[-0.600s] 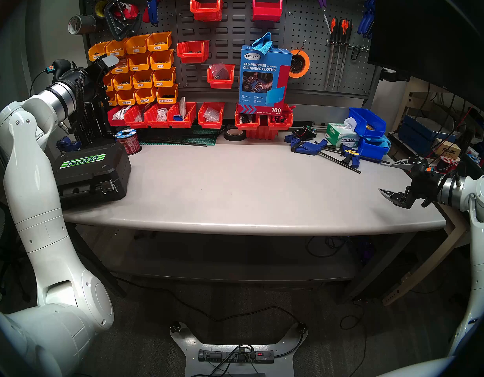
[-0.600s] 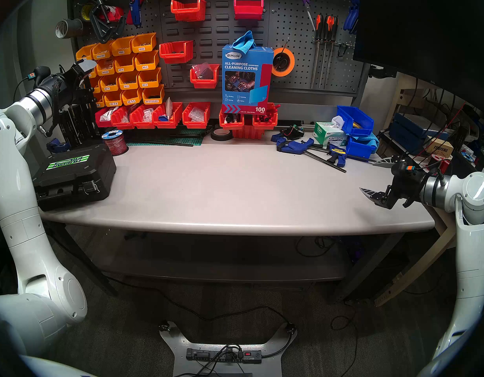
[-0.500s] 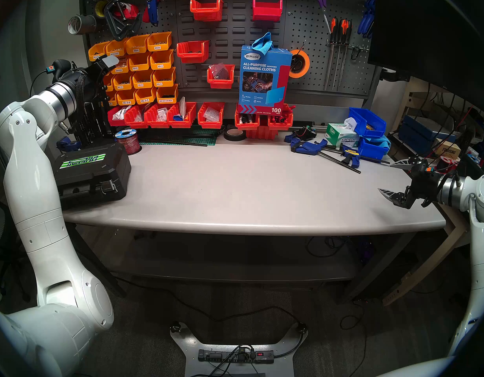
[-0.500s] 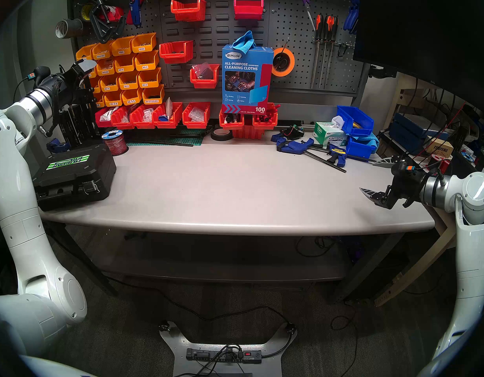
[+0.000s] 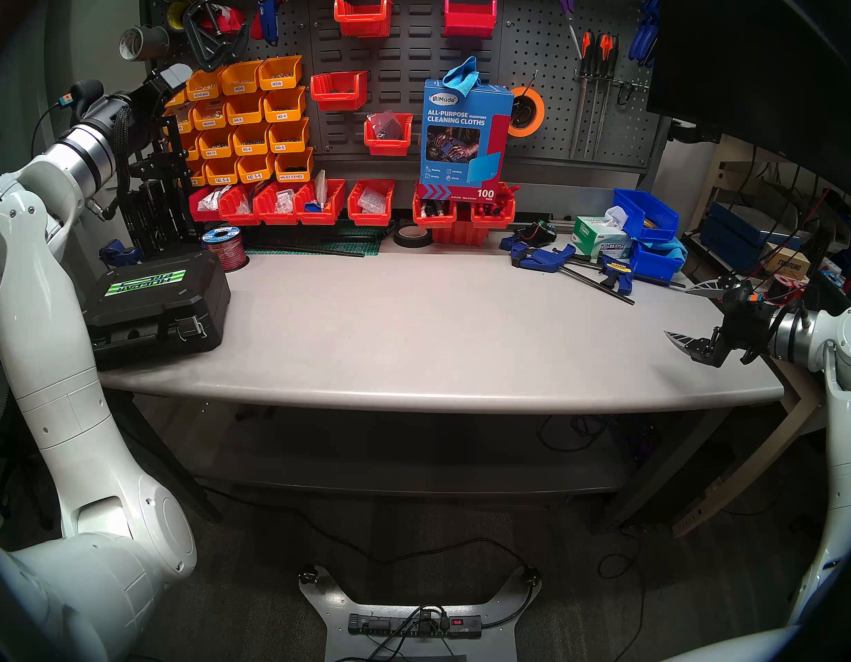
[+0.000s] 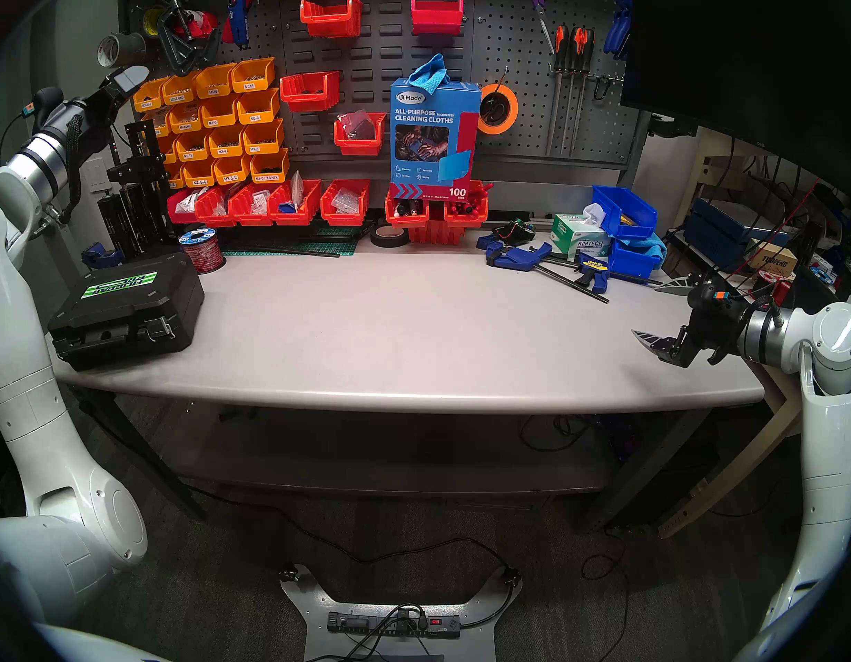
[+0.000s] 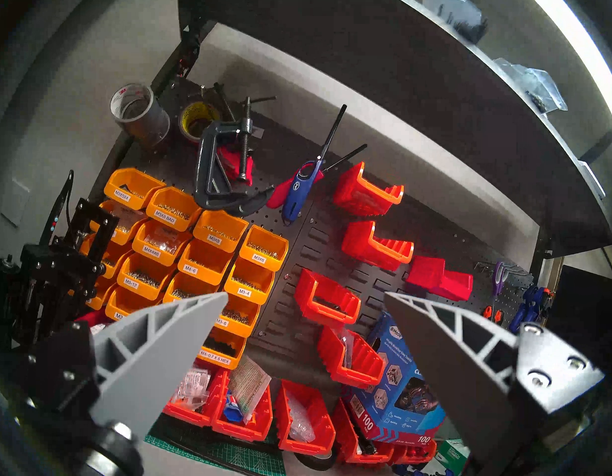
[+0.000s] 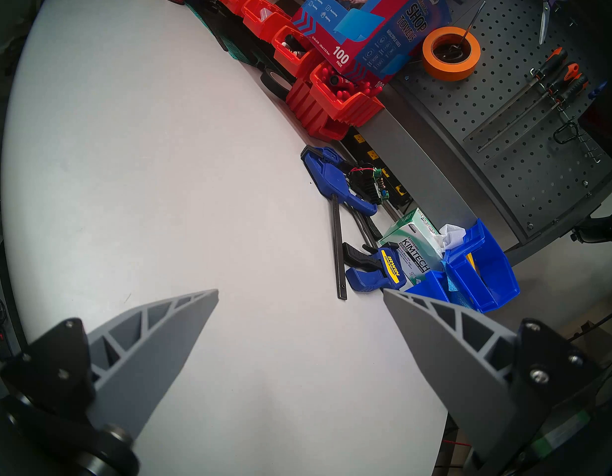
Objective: Open the tool box
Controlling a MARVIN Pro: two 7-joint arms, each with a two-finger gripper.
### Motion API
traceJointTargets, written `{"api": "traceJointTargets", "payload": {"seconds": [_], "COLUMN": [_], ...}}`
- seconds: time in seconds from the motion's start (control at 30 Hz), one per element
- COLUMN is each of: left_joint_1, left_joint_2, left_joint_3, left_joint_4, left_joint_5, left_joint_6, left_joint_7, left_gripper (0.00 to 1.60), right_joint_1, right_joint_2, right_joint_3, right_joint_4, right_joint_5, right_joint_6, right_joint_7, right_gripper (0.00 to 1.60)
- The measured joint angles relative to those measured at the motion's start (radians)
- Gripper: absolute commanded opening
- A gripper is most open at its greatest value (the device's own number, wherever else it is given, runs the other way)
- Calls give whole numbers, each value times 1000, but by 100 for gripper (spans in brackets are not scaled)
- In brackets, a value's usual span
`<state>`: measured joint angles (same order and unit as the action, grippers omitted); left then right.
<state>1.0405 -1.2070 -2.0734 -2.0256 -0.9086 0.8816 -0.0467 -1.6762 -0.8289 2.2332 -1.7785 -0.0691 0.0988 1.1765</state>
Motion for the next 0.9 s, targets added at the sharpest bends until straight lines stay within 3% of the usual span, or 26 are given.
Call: {"api": "traceJointTargets", "payload": {"seconds": [0.23,0.47,0.9], "left_joint_1": [91,179,356], "left_joint_2": [72,128,197], "left_joint_3": [-51,-110,-176], "left_joint_4": [-105,-125,-137], "left_joint_5": [68,156,331], "left_joint_6": [-14,-38,-197], "left_joint_7": [-114,-232,-478], "left_gripper": [160,160,160], "right_joint_1": [0,0,0], "right_joint_2": [0,-1,-1], "right_joint_3": [0,0,0], "right_joint_4": [0,0,1], "right_joint_5": [0,0,0], "right_joint_6": [0,0,0], "right_joint_7": [0,0,0], "right_gripper": [160,160,160]}}
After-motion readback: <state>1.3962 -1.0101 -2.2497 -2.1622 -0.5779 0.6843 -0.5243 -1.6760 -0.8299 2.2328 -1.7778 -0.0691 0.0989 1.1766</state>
